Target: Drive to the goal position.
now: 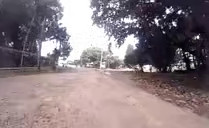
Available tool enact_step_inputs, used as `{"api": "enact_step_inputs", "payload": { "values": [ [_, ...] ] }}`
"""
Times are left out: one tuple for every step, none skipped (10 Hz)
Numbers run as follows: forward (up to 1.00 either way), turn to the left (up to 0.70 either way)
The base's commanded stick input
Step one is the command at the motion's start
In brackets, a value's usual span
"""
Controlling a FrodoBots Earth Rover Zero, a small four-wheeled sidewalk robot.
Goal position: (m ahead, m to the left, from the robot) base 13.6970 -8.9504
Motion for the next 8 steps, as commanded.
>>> {"api": "enact_step_inputs", "payload": {
  "values": [
    [0.7,0.0],
    [0.7,0.35],
    [0.7,0.12],
    [0.7,0.0],
    [0.7,0.0],
    [0.7,0.0],
    [0.7,0.0],
    [0.7,0.0]
  ]
}}
